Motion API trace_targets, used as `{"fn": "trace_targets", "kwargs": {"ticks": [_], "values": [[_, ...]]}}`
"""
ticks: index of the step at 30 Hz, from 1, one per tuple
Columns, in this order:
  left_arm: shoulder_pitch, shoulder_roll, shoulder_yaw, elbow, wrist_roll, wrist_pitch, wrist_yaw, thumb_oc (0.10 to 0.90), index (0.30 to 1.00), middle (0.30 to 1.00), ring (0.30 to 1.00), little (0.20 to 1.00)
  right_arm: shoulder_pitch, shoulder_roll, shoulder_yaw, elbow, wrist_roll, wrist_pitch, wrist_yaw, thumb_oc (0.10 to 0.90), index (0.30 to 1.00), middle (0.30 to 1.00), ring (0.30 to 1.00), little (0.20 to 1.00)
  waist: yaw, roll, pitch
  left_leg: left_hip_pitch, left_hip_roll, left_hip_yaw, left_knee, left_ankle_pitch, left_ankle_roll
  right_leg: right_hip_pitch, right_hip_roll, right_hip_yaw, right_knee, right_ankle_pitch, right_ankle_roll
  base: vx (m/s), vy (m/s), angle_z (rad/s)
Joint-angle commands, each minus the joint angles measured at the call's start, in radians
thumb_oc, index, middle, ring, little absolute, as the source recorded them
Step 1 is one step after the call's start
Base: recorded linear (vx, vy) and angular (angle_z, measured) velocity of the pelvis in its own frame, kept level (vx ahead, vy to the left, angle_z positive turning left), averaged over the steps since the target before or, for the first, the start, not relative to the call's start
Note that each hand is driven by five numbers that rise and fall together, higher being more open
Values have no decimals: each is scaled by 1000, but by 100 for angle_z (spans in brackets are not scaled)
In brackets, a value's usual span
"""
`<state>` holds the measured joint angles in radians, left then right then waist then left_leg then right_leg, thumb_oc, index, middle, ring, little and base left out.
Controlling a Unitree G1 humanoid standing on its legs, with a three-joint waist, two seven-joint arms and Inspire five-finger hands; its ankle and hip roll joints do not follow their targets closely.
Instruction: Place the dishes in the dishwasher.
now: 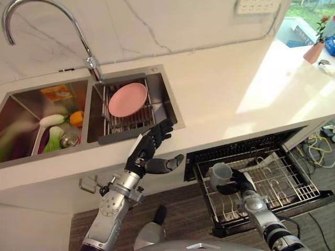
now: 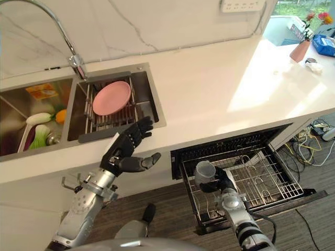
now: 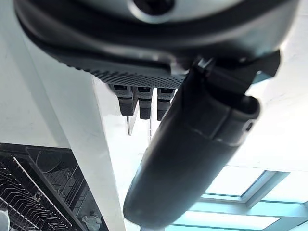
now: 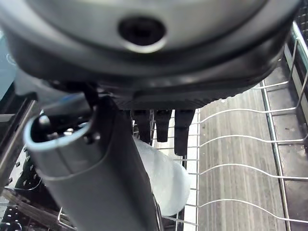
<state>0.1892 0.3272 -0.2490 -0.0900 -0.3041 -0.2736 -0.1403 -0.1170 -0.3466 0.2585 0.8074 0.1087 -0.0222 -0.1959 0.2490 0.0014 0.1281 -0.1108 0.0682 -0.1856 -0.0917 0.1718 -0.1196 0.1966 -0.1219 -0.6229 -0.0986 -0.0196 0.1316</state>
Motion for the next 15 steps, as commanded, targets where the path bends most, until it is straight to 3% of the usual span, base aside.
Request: {"fn": "trace_targets", "kwargs": {"ticks": [1,7,9,15], "values": [[151,131,109,273,45,143,134,800,900,900,900,900,-45,-31,-50,-106,-61,-45,-43,800,900,900,900,900,64,-4,10,14,43,30,25,-115,1,-16,-99,6,26,-8,41,0,0,0],[138,119,117,278,51,143,151,800,900,900,900,900,-37,-27,-82,-158,-53,-53,-66,800,900,900,900,900,50,-4,5,28,49,45,26,-121,4,-17,-101,21,28,-9,40,1,-2,-1],[133,114,143,262,52,141,165,800,900,900,900,900,3,-36,-127,-302,-53,-68,-73,800,900,900,900,900,24,-1,-6,55,67,73,26,-128,2,-15,-97,51,26,-14,36,17,-32,-6],[132,113,204,203,35,123,192,800,900,900,900,900,82,-28,-199,-465,-11,-107,-67,800,900,900,900,900,-26,13,-27,83,107,110,47,-129,-13,-16,-67,109,20,-37,14,-29,-87,-27]]}}
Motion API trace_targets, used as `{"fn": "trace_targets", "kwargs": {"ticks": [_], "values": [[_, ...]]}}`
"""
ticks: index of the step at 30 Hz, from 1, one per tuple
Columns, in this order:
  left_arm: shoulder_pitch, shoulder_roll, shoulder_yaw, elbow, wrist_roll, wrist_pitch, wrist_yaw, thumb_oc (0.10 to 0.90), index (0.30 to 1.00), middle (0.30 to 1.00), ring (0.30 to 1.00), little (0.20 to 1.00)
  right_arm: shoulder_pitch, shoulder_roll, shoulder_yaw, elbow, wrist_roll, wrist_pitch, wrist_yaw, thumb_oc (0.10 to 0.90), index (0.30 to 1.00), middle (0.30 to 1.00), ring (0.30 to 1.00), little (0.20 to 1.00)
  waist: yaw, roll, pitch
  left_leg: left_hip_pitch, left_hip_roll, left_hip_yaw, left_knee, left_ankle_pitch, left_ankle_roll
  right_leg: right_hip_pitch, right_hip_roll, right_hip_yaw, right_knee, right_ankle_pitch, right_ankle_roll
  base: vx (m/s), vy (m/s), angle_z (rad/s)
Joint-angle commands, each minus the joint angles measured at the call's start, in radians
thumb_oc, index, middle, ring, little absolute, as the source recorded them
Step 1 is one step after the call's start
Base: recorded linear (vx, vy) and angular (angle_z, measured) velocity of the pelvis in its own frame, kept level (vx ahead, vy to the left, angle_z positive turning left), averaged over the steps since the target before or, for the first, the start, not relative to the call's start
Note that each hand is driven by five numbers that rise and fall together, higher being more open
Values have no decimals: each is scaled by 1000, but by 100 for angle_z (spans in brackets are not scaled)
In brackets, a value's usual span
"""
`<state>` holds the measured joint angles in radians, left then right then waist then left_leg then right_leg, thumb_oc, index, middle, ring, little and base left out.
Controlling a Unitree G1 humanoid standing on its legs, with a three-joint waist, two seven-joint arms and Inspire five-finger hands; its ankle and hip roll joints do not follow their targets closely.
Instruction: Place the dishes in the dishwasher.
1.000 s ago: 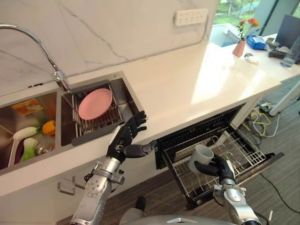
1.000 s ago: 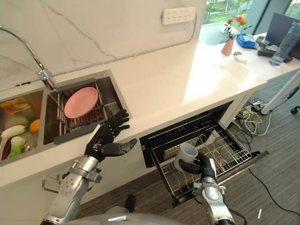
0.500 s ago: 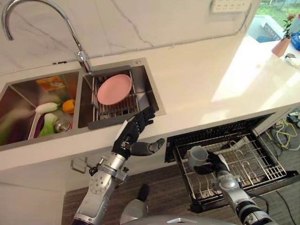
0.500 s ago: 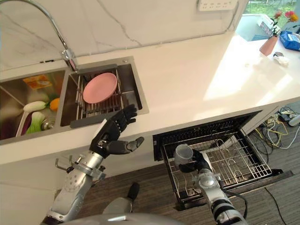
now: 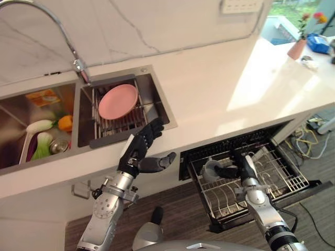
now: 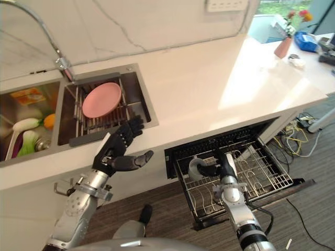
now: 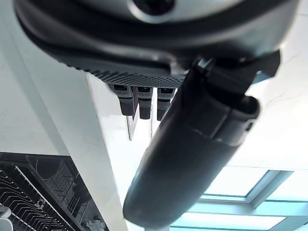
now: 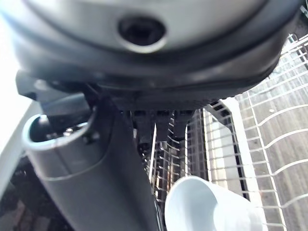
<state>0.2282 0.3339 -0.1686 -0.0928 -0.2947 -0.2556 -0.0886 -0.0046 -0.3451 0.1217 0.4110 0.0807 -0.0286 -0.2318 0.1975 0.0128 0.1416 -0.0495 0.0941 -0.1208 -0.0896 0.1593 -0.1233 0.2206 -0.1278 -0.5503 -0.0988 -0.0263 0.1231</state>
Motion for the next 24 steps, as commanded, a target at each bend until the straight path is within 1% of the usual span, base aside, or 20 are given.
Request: {"fn": "trace_targets", "kwargs": {"ticks": [1,2,3,6,7,8,10,11,12,13,14,16,17,18,19,20,21,22,24], "values": [[90,100,138,191,16,102,151,800,900,900,900,900,-20,-28,-66,-92,22,-105,-27,800,900,900,900,900,16,6,-42,25,92,52,54,-119,-13,-42,-52,51,18,-37,15,-76,-193,-26],[88,87,167,162,-1,92,164,800,900,900,900,900,-1,-29,-68,-124,23,-110,-18,800,900,900,900,900,1,16,-42,38,112,64,72,-126,-19,-43,-29,89,14,-51,2,-75,-214,-35],[89,75,185,134,-16,85,171,800,900,900,900,900,7,-29,-72,-144,25,-114,-11,800,900,900,900,900,-8,24,-40,42,123,67,90,-127,-22,-46,-17,110,12,-56,-6,-87,-193,-52],[94,53,213,66,-49,68,175,800,900,900,900,900,18,-36,-76,-178,37,-122,4,800,900,900,900,900,-22,41,-33,32,136,66,142,-118,-26,-54,9,150,12,-66,-25,-94,-156,-50],[92,48,217,41,-62,64,175,800,900,900,900,900,19,-42,-79,-193,39,-124,7,800,900,900,900,900,-27,47,-25,24,140,64,165,-110,-30,-54,16,161,12,-70,-32,-99,-147,-42],[87,43,218,16,-73,61,176,800,900,900,900,900,21,-45,-79,-204,39,-126,8,800,900,900,900,900,-28,56,-15,9,143,57,191,-87,-38,-53,23,168,12,-74,-38,-124,-131,-35],[68,43,220,-25,-85,47,183,800,900,900,900,900,17,-55,-81,-220,43,-132,1,800,900,900,900,900,-28,78,3,-29,148,33,221,-15,-66,-50,31,168,12,-79,-45,-141,-92,-10],[58,40,221,-51,-89,41,188,800,900,900,900,900,14,-59,-80,-219,48,-133,0,800,900,900,900,900,-30,92,8,-42,149,24,210,15,-73,-50,30,158,12,-81,-46,-95,-39,5],[58,40,221,-51,-89,42,188,800,900,900,900,900,14,-59,-80,-219,48,-133,0,800,900,900,900,900,-31,92,8,-43,149,22,209,16,-73,-50,30,157,12,-81,-46,-84,-33,11],[48,39,222,-75,-93,32,194,800,900,900,900,900,10,-60,-78,-214,54,-134,-1,800,900,900,900,900,-28,105,13,-52,144,14,196,41,-78,-49,27,149,12,-83,-45,-119,-18,20],[37,36,231,-124,-104,19,199,800,900,900,900,900,7,-64,-79,-205,58,-135,-11,800,900,900,900,900,-22,130,24,-74,127,20,179,69,-81,-41,12,124,12,-90,-42,-173,10,30],[36,29,238,-165,-118,8,189,800,900,900,900,900,-3,-65,-86,-202,58,-134,-22,800,900,900,900,900,-24,146,34,-107,115,53,183,84,-76,-48,-11,97,12,-85,-38,-208,23,54],[41,31,241,-185,-122,4,180,800,900,900,900,900,-3,-64,-91,-197,62,-136,-28,800,900,900,900,900,-28,153,33,-108,117,83,189,77,-72,-54,-23,81,12,-78,-36,-157,10,74],[42,30,241,-187,-123,5,179,800,900,900,900,900,-3,-65,-91,-197,62,-136,-28,800,900,900,900,900,-29,153,32,-112,115,83,189,81,-69,-58,-24,80,12,-72,-34,-210,45,67],[67,31,241,-211,-139,3,153,800,900,900,900,900,0,-65,-93,-191,58,-136,-31,800,900,900,900,900,-38,159,30,-88,132,150,216,45,-63,-67,-46,53,12,-62,-34,-229,53,62],[85,32,247,-217,-141,4,142,800,900,900,900,900,2,-65,-95,-190,55,-136,-30,800,900,900,900,900,-40,160,29,-73,140,166,232,25,-59,-75,-60,40,12,-51,-33,-216,43,60],[87,32,248,-218,-142,5,142,800,900,900,900,900,3,-64,-94,-190,55,-136,-30,800,900,900,900,900,-40,160,29,-73,140,166,236,22,-59,-74,-60,40,12,-51,-32,-284,45,73],[130,25,254,-195,-151,16,124,800,900,900,900,900,10,-60,-101,-184,51,-135,-31,800,900,900,900,900,-43,153,26,-27,157,173,266,-33,-51,-98,-86,15,12,-22,-28,-280,47,65],[156,24,260,-157,-143,28,113,800,900,900,900,900,24,-56,-119,-184,48,-132,-29,800,900,900,900,900,-56,143,19,18,183,192,287,-62,-53,-116,-108,-17,12,1,-23,-283,62,55]]}}
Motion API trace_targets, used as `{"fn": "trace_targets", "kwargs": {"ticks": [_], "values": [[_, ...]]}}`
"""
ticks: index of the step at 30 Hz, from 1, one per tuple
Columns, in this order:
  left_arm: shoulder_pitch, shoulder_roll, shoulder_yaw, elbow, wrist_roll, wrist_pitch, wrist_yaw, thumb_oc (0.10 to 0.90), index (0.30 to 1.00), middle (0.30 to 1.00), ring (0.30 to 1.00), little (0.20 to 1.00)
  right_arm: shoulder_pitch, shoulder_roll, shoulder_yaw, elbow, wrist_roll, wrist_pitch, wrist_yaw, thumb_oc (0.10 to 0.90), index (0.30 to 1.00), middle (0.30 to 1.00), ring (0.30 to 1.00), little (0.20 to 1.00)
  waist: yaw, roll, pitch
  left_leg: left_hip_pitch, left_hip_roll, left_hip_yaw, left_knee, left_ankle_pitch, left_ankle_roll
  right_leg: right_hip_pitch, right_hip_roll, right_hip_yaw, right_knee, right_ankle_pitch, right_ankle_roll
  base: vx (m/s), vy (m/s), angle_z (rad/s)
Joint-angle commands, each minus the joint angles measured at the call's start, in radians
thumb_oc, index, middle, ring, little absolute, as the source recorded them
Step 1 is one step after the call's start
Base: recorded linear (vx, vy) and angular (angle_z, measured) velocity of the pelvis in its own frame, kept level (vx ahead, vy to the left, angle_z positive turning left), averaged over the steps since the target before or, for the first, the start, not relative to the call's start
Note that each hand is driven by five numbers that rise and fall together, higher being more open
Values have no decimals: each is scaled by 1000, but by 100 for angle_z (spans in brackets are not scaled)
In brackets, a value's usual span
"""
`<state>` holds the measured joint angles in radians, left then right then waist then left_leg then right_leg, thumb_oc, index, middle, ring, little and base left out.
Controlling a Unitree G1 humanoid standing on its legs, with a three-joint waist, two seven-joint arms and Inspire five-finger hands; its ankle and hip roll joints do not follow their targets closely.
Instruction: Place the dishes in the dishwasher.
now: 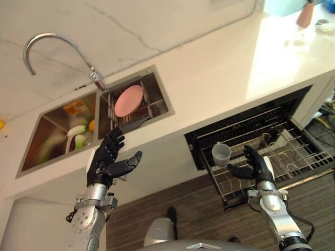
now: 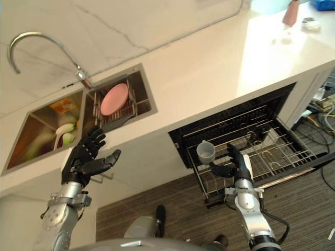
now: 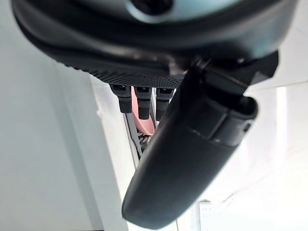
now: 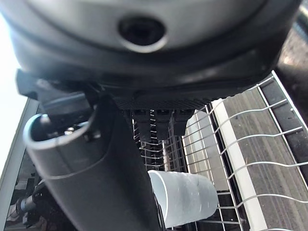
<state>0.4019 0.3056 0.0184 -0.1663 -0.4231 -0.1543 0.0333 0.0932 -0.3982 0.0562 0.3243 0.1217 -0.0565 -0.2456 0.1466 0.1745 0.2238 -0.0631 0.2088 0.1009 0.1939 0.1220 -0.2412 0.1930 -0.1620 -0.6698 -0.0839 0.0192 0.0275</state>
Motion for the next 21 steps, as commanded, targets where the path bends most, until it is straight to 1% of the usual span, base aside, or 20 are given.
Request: {"fn": "trace_targets", "kwargs": {"ticks": [1,2,3,4,5,6,7,8,9,10,11,12,13,14,16,17,18,19,20,21], "values": [[-9,56,74,-52,-3,-64,-14,800,900,900,900,900,-69,-2,-71,-101,6,-102,-17,800,900,900,900,900,-15,-27,-70,60,97,-17,20,-46,53,-89,-85,98,0,-51,84,-111,36,65],[-10,57,73,-49,-2,-66,-15,800,900,900,900,900,-66,-1,-72,-103,6,-102,-16,800,900,900,900,900,-16,-25,-70,62,100,-19,24,-52,51,-84,-82,96,0,-53,84,-217,136,74],[11,61,70,10,26,-45,-28,800,900,900,900,900,-54,0,-113,-102,6,-99,-29,800,900,900,900,900,-33,-37,-75,100,150,39,45,-53,44,-100,-121,41,8,-16,94,-183,127,79],[11,62,68,12,27,-46,-29,800,900,900,900,900,-52,1,-114,-103,6,-99,-28,800,900,900,900,900,-35,-37,-76,100,150,37,45,-54,44,-98,-121,39,8,-14,96,-502,423,142],[39,59,63,106,48,-14,-45,800,900,900,900,900,-43,5,-183,-94,14,-91,-46,800,900,900,900,900,-66,-47,-86,165,195,116,26,-79,26,-124,-186,-34,20,43,120,-301,304,154],[38,59,61,109,49,-15,-45,800,900,900,900,900,-41,4,-184,-94,15,-91,-46,800,900,900,900,900,-66,-47,-87,169,192,116,21,-79,27,-122,-188,-36,21,45,124,-424,418,172],[46,54,51,128,63,-5,-57,800,900,900,900,900,-35,7,-215,-92,19,-90,-54,800,900,900,900,900,-76,-49,-90,184,182,139,-28,-131,32,-133,-212,-58,29,68,141,-201,269,128],[49,55,49,149,77,0,-61,800,900,900,900,900,-32,5,-240,-77,20,-84,-61,800,900,900,900,900,-80,-52,-95,198,156,148,-83,-182,40,-145,-244,-69,35,93,161,-209,261,89],[49,55,49,149,77,0,-61,800,900,900,900,900,-32,5,-240,-77,20,-84,-61,800,900,900,900,900,-80,-52,-95,198,156,148,-83,-182,40,-145,-244,-69,35,93,161,-75,172,111],[47,55,47,152,78,-2,-61,800,900,900,900,900,-32,4,-242,-74,20,-85,-60,800,900,900,900,900,-79,-56,-97,201,144,150,-92,-185,47,-147,-256,-70,39,99,169,14,28,67],[47,55,47,152,78,-2,-61,800,900,900,900,900,-32,4,-242,-74,20,-85,-60,800,900,900,900,900,-79,-56,-97,201,144,150,-92,-185,47,-147,-256,-70,39,99,169,-88,442,99],[48,63,44,242,131,20,-66,800,900,900,900,900,-31,36,-300,-57,42,-75,-62,800,900,900,900,900,-75,-92,-94,187,55,120,-129,-241,90,-164,-333,-67,86,166,213,-152,524,39],[47,64,37,292,150,38,-70,800,900,900,900,900,-32,47,-317,-57,45,-74,-67,800,900,900,900,900,-70,-113,-88,183,33,118,-128,-254,108,-167,-354,-58,113,169,217,-184,596,37],[32,66,29,348,169,41,-65,800,900,900,900,900,-29,63,-330,-53,50,-73,-65,800,900,900,900,900,-70,-129,-82,178,15,108,-126,-266,122,-178,-368,-30,139,167,222,-85,261,60],[10,65,11,463,202,60,-55,800,900,900,900,900,-30,77,-348,-38,65,-77,-70,800,900,900,900,900,-81,-151,-74,182,-12,82,-132,-285,143,-208,-364,64,175,163,225,-38,236,86],[-30,67,-6,578,249,75,-29,800,900,900,900,900,-32,84,-367,-48,81,-84,-86,800,900,900,900,900,-107,-176,-54,165,-41,61,-123,-272,166,-262,-323,195,194,172,216,-31,230,43],[-37,63,-11,643,275,86,-18,800,900,900,900,900,-37,88,-371,-45,88,-89,-95,800,900,900,900,900,-117,-181,-51,167,-49,49,-127,-268,175,-274,-292,236,198,164,213,-22,244,36],[-55,56,-19,726,317,100,-10,800,900,900,900,900,-43,86,-372,-49,92,-94,-104,800,900,900,900,900,-122,-185,-52,174,-60,50,-138,-266,186,-277,-260,248,188,139,205,20,141,55],[-61,54,-20,734,319,96,-9,800,900,900,900,900,-44,85,-373,-49,91,-94,-105,800,900,900,900,900,-121,-183,-49,177,-59,51,-140,-266,185,-275,-258,248,188,137,204,17,137,44],[-72,51,-20,786,354,100,2,800,900,900,900,900,-43,80,-371,-61,80,-97,-107,800,900,900,900,900,-127,-183,-51,181,-70,49,-148,-265,196,-277,-234,246,188,124,198,17,123,20]]}}
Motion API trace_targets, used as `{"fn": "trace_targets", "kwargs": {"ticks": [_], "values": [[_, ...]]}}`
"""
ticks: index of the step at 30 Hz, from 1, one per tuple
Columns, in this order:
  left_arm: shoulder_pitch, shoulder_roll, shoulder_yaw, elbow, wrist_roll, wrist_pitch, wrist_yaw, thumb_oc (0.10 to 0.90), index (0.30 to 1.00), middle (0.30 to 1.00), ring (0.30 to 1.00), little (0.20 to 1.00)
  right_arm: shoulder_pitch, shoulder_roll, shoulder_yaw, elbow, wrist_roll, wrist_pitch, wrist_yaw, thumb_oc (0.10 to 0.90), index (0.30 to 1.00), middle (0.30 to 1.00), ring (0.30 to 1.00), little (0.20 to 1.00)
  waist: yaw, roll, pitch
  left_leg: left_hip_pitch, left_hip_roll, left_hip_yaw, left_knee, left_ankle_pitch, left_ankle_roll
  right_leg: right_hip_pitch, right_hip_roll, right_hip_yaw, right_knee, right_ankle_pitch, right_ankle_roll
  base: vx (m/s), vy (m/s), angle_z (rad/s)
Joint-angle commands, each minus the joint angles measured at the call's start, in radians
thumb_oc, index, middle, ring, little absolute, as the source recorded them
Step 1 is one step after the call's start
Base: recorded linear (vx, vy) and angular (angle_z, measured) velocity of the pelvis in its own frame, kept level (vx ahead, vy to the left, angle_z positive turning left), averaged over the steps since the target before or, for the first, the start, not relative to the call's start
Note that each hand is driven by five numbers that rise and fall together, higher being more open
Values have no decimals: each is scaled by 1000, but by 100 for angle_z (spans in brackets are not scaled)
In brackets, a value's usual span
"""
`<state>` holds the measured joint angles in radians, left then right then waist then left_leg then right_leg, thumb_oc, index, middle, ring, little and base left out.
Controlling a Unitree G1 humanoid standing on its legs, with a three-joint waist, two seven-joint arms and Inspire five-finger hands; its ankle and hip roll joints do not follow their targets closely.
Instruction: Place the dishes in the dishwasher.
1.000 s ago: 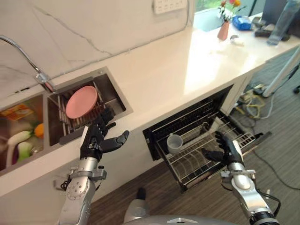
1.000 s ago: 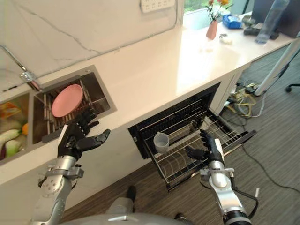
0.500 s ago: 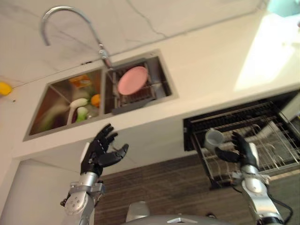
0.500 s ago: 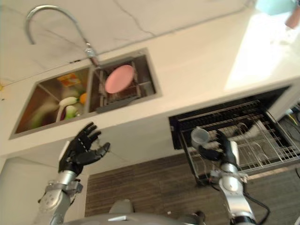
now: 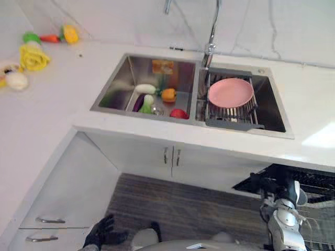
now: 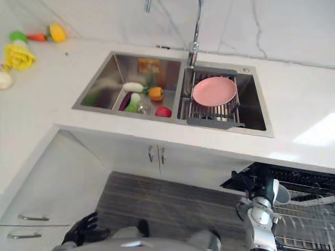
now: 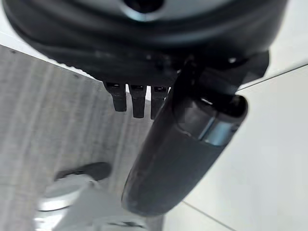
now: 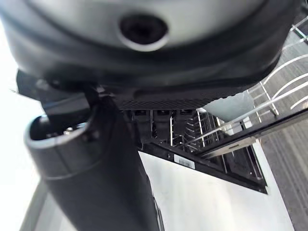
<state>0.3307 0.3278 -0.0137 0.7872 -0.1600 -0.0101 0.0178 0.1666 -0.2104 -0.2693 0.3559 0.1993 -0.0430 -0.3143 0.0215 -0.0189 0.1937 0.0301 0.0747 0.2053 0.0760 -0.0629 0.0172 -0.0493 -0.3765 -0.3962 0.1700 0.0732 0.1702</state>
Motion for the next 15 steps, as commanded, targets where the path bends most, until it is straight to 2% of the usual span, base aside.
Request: {"fn": "trace_targets", "kwargs": {"ticks": [1,2,4,9,12,15], "values": [[-14,15,7,-61,126,-29,41,800,900,900,900,900,-116,-118,-44,-101,-16,-112,-43,800,900,900,900,900,-9,5,-21,90,52,-57,-37,-76,-52,-41,20,-24,-54,44,42,14,144,10],[-28,5,10,0,132,-19,55,800,900,900,900,900,-116,-122,-40,-111,-22,-117,-46,800,900,900,900,900,-6,-1,-22,89,43,-47,-33,-80,-48,-29,36,-45,-67,34,35,18,102,18],[-48,-25,16,121,145,-9,80,800,900,900,900,900,-114,-117,-33,-133,-23,-122,-49,800,900,900,900,900,-10,-7,-19,94,41,-42,-24,-90,-48,-23,38,-67,-84,39,32,43,6,2],[-82,-94,55,359,112,-5,126,800,900,900,900,900,-78,-97,1,-152,-4,-124,-37,800,900,900,900,900,-32,-11,-38,117,43,-29,-13,-108,-58,3,61,-16,-150,50,27,96,-20,-24],[-90,-130,79,451,86,-1,131,800,900,900,900,900,-52,-88,23,-170,-2,-119,-25,800,900,900,900,900,-47,-7,-62,143,51,-10,-21,-111,-63,12,77,2,-180,56,22,150,-15,-27],[-119,-144,53,451,106,-7,133,800,900,900,900,900,-20,-93,44,-205,-11,-119,-6,800,900,900,900,900,-74,-1,-74,161,64,11,-17,-117,-71,19,88,18,-195,55,21,92,-6,-37]]}}
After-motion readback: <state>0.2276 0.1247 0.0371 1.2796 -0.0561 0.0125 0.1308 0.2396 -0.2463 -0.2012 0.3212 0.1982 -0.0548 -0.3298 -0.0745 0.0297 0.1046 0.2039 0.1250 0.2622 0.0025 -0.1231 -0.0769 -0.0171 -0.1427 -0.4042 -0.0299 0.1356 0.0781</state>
